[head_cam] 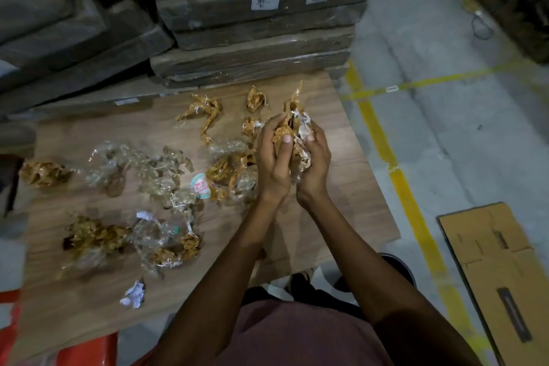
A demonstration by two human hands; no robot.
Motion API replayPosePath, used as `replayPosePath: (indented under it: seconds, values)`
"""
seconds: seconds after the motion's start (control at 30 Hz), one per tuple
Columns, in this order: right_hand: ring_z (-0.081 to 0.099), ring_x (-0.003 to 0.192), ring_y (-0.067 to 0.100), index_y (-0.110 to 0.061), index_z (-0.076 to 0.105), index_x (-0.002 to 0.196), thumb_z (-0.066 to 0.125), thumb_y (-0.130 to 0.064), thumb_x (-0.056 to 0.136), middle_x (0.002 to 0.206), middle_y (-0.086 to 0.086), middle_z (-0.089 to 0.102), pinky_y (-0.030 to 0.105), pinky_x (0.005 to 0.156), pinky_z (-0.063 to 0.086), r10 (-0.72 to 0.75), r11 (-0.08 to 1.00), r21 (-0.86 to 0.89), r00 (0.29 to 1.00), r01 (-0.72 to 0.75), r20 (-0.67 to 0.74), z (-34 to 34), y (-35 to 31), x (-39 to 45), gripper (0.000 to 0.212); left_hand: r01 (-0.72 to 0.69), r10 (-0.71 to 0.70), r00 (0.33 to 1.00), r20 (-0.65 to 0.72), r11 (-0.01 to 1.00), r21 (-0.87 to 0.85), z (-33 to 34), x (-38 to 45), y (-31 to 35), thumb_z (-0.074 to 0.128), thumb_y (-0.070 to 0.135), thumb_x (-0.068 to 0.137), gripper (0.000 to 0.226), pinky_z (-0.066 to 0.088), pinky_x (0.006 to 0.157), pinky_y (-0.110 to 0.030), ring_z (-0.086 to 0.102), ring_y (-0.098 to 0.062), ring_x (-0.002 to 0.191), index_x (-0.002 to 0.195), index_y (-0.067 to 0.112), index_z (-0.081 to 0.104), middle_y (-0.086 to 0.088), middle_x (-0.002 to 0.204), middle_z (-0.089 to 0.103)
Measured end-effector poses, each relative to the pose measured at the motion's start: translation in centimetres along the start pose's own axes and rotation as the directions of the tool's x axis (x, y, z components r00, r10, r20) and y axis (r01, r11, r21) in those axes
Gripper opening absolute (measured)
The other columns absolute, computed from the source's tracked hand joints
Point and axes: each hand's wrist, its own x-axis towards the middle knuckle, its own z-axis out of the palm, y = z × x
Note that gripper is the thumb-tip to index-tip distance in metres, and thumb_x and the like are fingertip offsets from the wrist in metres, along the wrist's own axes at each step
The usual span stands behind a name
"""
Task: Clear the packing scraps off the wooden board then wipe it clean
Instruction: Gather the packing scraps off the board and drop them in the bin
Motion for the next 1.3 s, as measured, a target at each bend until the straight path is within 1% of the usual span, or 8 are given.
replayPosePath:
  seconds: [0.1,0.23,0.4,0.63,0.87,1.07,1.2,1.3]
  values:
    - [0.063,0.121,0.026,-0.004,0.06,0.133,0.045,-0.018,0.099,0.13,0.016,0.065,0.038,0.099,0.052,-0.088,0.996,0.003,0.996,0.088,-0.028,1.3,-2.5,-1.0,0.039,-0.037,0.039,0.997,0.068,0.999,-0.029,-0.9,0.8,2.8,0.048,0.035,0.099,0.047,0.041,0.112,-0.039,0.052,-0.017,0.132,0.136,0.007,0.055,-0.005,0.138,0.058]
    - [0.062,0.123,0.031,-0.013,0.063,0.13,0.05,-0.034,0.096,0.13,0.015,0.065,0.051,0.104,0.049,-0.13,0.99,0.037,0.983,0.136,-0.128,2.5,-4.2,-3.0,0.043,-0.062,0.071,0.982,0.175,0.996,-0.057,-2.2,1.1,5.2,0.052,0.037,0.099,0.043,0.043,0.107,-0.055,0.056,-0.025,0.129,0.135,0.013,0.056,-0.007,0.135,0.059]
    - [0.062,0.119,0.035,-0.02,0.067,0.121,0.053,-0.039,0.094,0.124,0.016,0.066,0.051,0.1,0.049,-0.181,0.974,0.091,0.951,0.209,-0.251,2.3,-5.4,-5.8,0.037,-0.112,0.119,0.963,0.24,0.993,-0.046,-2.5,-0.5,7.1,0.051,0.037,0.096,0.046,0.045,0.104,-0.053,0.058,-0.023,0.126,0.131,0.008,0.059,-0.007,0.132,0.062]
    - [0.06,0.108,0.033,-0.017,0.071,0.112,0.058,-0.041,0.09,0.114,0.016,0.065,0.052,0.097,0.045,-0.228,0.935,0.149,0.867,0.322,-0.444,-0.8,-6.7,-8.2,0.034,-0.163,0.176,0.907,0.382,0.984,-0.067,-0.2,-3.6,9.4,0.051,0.039,0.096,0.045,0.048,0.099,-0.05,0.06,-0.024,0.121,0.129,0.009,0.059,-0.009,0.127,0.064]
    - [0.063,0.1,0.025,-0.01,0.069,0.11,0.057,-0.039,0.089,0.105,0.009,0.067,0.044,0.089,0.047,-0.325,0.913,0.042,0.784,0.406,-0.529,-2.4,-9.5,-9.7,0.038,-0.206,0.222,0.883,0.413,0.975,-0.083,2.2,-4.8,10.5,0.047,0.046,0.097,0.047,0.047,0.098,-0.048,0.06,-0.022,0.118,0.128,0.013,0.059,-0.005,0.126,0.065]
    - [0.066,0.097,0.02,-0.018,0.071,0.106,0.05,-0.024,0.096,0.099,-0.003,0.072,0.042,0.088,0.051,-0.4,0.885,-0.05,0.703,0.462,-0.588,-5.1,-11.5,-10.9,0.024,-0.182,0.232,0.85,0.473,0.972,-0.15,5.3,-6.8,11.9,0.045,0.046,0.098,0.043,0.046,0.1,-0.05,0.057,-0.025,0.121,0.129,0.018,0.055,-0.003,0.129,0.061]
    - [0.066,0.101,0.023,-0.01,0.07,0.114,0.048,-0.024,0.098,0.107,0.007,0.071,0.044,0.089,0.051,-0.401,0.877,-0.073,0.638,0.476,-0.658,-9.3,-12.3,-11.7,0.03,-0.13,0.208,0.805,0.556,0.976,-0.177,9.0,-9.4,12.6,0.045,0.048,0.096,0.047,0.047,0.101,-0.048,0.057,-0.023,0.122,0.131,0.018,0.055,-0.003,0.13,0.061]
    - [0.068,0.102,0.018,-0.001,0.066,0.122,0.047,-0.019,0.1,0.11,0.009,0.071,0.034,0.086,0.054,-0.395,0.88,-0.104,0.59,0.464,-0.704,-13.2,-12.7,-12.4,0.034,-0.1,0.185,0.783,0.594,0.98,-0.174,12.1,-11.9,12.7,0.046,0.049,0.094,0.049,0.047,0.102,-0.048,0.057,-0.022,0.122,0.13,0.017,0.056,-0.002,0.13,0.062]
